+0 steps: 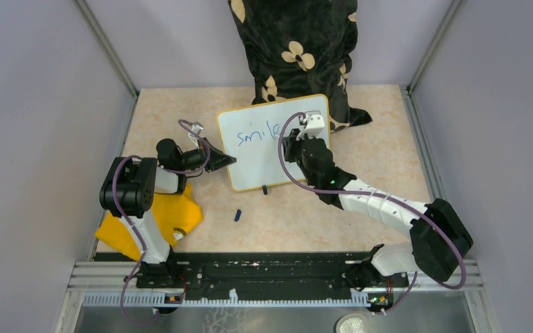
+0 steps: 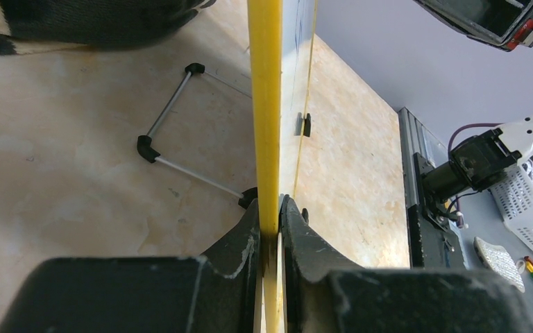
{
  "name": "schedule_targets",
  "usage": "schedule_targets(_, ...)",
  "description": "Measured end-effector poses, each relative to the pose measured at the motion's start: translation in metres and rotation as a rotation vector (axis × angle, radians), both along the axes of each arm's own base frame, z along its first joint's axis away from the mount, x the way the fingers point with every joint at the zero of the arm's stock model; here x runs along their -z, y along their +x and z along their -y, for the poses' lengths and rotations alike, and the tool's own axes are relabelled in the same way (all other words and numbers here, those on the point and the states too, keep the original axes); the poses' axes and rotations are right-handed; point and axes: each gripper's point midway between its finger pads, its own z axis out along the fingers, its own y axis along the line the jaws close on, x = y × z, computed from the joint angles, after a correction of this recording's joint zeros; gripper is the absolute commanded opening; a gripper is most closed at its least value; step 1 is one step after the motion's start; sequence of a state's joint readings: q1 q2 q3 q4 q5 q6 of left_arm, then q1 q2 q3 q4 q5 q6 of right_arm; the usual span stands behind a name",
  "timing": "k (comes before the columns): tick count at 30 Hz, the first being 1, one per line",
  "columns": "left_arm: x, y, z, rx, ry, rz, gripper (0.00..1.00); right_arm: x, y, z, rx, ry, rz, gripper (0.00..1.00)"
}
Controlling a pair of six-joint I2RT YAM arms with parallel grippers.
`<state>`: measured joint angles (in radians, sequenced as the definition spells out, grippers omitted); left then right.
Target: Write a sentence on the whiteboard
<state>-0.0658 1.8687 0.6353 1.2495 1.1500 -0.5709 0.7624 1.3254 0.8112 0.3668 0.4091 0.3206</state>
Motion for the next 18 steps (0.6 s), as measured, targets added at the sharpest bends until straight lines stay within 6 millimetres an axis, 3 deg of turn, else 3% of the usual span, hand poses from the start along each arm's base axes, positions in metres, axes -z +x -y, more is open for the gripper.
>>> schedule_targets(18,0.0,0.0,0.0,0.004,0.001,0.003,0.0,0.006,-0.004,0.02,0.075,-0.027,-0.016,0.0)
